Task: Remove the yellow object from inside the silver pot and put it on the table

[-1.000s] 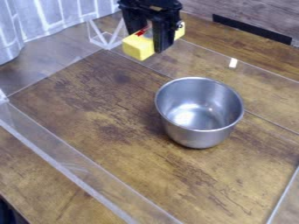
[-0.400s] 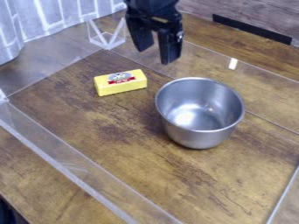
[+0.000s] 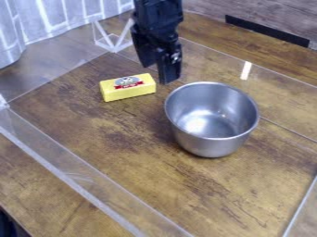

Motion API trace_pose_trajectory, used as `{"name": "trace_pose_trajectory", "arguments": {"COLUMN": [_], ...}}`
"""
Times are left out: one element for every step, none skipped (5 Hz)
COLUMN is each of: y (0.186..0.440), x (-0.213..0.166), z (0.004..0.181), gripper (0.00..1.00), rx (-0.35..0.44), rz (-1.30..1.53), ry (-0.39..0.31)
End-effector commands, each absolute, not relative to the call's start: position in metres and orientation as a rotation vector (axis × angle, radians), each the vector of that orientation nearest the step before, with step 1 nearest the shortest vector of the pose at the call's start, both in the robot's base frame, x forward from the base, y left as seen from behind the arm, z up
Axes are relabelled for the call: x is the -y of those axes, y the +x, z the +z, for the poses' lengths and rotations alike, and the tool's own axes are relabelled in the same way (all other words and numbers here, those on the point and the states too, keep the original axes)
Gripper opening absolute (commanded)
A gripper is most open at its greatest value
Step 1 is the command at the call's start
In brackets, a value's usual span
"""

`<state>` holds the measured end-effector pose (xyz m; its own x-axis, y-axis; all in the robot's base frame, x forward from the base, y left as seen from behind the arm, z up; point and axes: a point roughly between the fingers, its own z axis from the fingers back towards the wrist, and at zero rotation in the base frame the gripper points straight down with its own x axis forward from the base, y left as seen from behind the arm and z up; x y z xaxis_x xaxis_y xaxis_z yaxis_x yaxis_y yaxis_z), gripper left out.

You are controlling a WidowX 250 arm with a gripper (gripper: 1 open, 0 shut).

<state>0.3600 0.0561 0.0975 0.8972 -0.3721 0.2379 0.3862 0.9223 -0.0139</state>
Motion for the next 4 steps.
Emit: {"name": "trace_pose_trajectory", "arguments": {"y": [0.363, 0.362, 0.362, 0.359], "x": [-0.080, -0.096, -0.098, -0.094], "z": [0.098, 0.086, 0.071, 0.050], "gripper": [1.00, 1.00, 1.00, 1.00], "rx": [0.268, 0.257, 0.248, 0.247], "rz": [-0.483, -0.554, -0.591, -0.584], "ry": [-0.029, -0.012, -0.023, -0.038]}}
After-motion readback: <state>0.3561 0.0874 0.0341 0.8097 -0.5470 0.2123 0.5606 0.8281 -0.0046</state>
